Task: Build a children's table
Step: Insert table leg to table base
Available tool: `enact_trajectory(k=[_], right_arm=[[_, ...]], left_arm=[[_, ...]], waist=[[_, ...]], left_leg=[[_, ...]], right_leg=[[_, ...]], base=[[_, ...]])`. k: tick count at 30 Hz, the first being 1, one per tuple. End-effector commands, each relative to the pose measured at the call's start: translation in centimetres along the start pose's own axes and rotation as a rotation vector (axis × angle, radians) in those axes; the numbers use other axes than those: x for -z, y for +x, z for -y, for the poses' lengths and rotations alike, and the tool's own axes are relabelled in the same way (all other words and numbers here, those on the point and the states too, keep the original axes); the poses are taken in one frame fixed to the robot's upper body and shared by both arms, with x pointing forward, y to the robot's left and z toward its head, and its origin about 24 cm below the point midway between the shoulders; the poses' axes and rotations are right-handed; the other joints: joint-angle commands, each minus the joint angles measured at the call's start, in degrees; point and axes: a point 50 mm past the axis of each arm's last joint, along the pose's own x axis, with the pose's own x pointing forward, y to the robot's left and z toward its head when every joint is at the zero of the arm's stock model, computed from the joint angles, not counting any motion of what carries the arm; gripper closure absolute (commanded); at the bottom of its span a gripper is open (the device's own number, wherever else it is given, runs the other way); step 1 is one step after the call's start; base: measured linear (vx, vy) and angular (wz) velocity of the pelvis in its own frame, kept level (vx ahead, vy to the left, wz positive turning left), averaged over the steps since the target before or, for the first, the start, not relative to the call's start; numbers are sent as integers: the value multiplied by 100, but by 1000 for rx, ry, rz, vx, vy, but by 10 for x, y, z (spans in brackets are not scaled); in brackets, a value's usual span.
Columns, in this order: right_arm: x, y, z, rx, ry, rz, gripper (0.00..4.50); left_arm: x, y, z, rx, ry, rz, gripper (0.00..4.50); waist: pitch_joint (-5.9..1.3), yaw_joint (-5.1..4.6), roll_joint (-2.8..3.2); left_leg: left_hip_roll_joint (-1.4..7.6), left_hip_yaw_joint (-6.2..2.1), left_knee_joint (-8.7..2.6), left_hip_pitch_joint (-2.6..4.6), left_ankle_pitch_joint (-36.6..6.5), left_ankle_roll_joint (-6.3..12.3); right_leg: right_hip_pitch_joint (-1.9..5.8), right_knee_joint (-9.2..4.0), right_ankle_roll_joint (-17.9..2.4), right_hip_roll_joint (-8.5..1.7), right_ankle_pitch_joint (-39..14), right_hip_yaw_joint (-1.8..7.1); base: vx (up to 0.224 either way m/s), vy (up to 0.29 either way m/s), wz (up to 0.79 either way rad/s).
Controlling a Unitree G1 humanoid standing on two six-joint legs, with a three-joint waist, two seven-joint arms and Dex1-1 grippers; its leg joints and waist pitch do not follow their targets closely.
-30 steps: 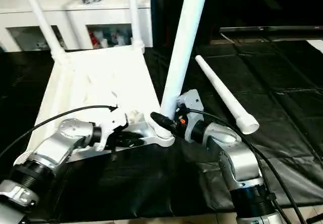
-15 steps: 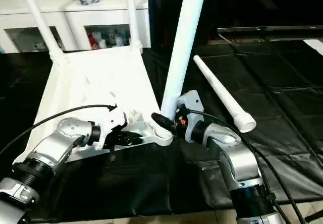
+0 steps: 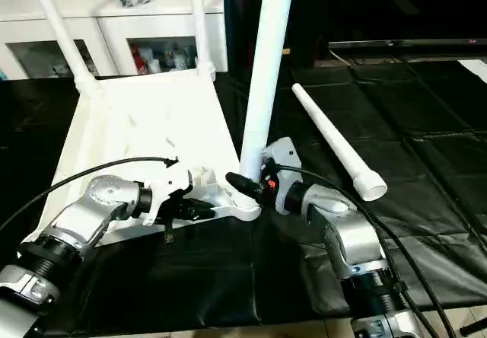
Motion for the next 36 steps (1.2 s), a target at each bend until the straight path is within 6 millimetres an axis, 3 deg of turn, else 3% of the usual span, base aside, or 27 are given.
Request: enact_trajectory(k=[1,9,15,18,19,20,22,25,26,27,28,33,35,36], right_arm=[[14,5,-2,-38,5,-87,257],[18,7,2,-70,34,-118,257],[18,4,11,-21,205,-10,257],[29,-2,13,23,287,36,257],[31,-3,13,31,297,43,257],[35,-5,12,35,306,53,257],[41,-7,8,42,316,70,257],[46,-9,5,48,320,79,257],[48,-10,4,48,321,80,257],[52,-12,0,51,317,85,257],[56,-14,-2,58,303,90,257],[65,-20,-9,57,135,33,257],[68,-21,-12,35,71,-3,257],[68,-21,-12,35,71,-3,257]], left_arm=[[9,-3,-1,6,-8,-66,450],[7,-4,-1,13,9,-75,450],[6,-4,-2,7,-2,-66,450],[5,-5,-4,-3,-16,-55,450],[4,-5,-5,-7,-19,-52,450],[4,-6,-6,-18,-22,-47,450],[3,-6,-9,-39,-30,-39,450],[2,-7,-11,-52,-37,-35,450],[2,-7,-11,-54,-38,-35,450],[1,-7,-12,-60,-38,-37,450],[1,-8,-13,-68,-39,-39,450],[1,-9,-17,-94,-43,-39,450],[2,-8,-17,-102,-46,-40,450],[2,-8,-17,-102,-46,-40,450]], waist=[[-310,14,-60],[-304,2,-62],[-302,-3,-50],[-301,-4,15],[-304,4,6],[-303,28,160],[-305,6,50],[-315,21,66],[-302,19,183],[-300,12,200],[-316,20,171],[-311,25,183],[-299,29,130],[-294,34,151]], left_leg=[[140,-86,-474,38,-2162,-45],[141,-87,-472,40,-2193,-22],[149,-96,-484,56,-2314,-46],[146,-99,-488,70,-2442,-81],[144,-102,-490,70,-2455,-79],[144,-124,-497,78,-2506,-112],[139,-111,-505,79,-2574,-95],[147,-110,-522,59,-2420,-44],[156,-98,-530,89,-2530,-70],[148,-115,-531,84,-2565,-74],[139,-110,-546,46,-2494,-41],[121,-102,-535,60,-2408,45],[126,-104,-537,52,-2401,54],[124,-109,-537,59,-2423,56]], right_leg=[[211,-592,-781,-279,-2907,204],[201,-608,-759,-288,-3032,205],[187,-618,-787,-286,-3045,196],[181,-645,-802,-291,-3059,191],[181,-641,-808,-290,-3041,186],[182,-614,-826,-303,-3007,184],[194,-648,-840,-281,-2941,168],[217,-637,-852,-296,-2913,177],[182,-685,-851,-286,-2867,177],[201,-659,-876,-287,-2819,165],[244,-664,-860,-285,-2706,163],[215,-692,-767,-294,-3091,162],[208,-726,-653,-296,-3328,159],[199,-721,-632,-303,-3398,158]], base=[[0,0,0],[0,0,0],[0,0,0],[0,0,0],[0,0,0],[0,0,0],[0,0,0],[0,0,0],[0,0,0],[0,0,0],[0,0,0],[0,0,0],[0,0,0],[0,0,0]])
